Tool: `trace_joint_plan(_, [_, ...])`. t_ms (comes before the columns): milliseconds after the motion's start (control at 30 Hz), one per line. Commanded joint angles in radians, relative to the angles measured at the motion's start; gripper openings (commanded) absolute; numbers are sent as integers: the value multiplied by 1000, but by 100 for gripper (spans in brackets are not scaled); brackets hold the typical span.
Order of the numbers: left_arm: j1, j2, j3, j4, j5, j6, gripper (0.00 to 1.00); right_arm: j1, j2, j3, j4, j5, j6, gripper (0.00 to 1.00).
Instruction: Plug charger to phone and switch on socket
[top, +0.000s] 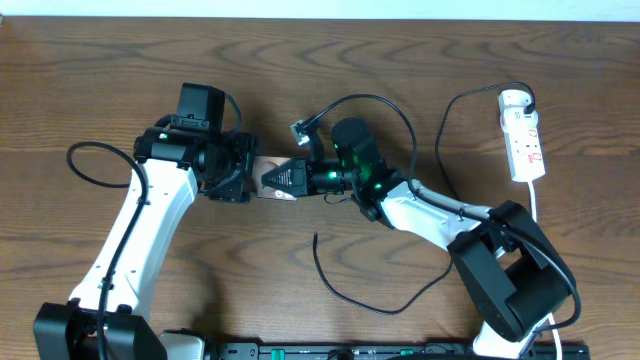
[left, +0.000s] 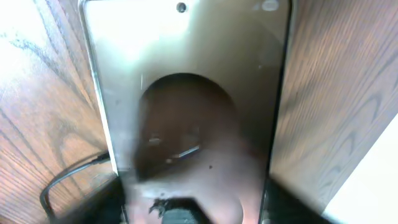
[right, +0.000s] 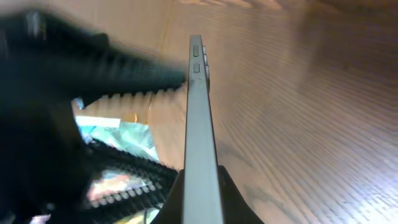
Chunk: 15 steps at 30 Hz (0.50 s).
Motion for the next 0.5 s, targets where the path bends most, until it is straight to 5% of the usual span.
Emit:
trace_joint_plan(0, [-3,-2,0,-3,-8,-6,7,9,3,9,19,2,11,1])
trace_joint_plan(200, [-3,-2,0,0,-18,-5,10,8,3,9,29,0,10,1])
trace_joint_plan(300, [3,-2,0,30,-7,72,31,-7,3,9,34,11,-2,1])
trace_joint_plan(367, [14,-3,0,85,29,193,53,-28,3,9,32,26,-25,1])
trace_joint_plan(467, [35,-4,0,179,123,364,59,-78,3,9,32,38,-34,1])
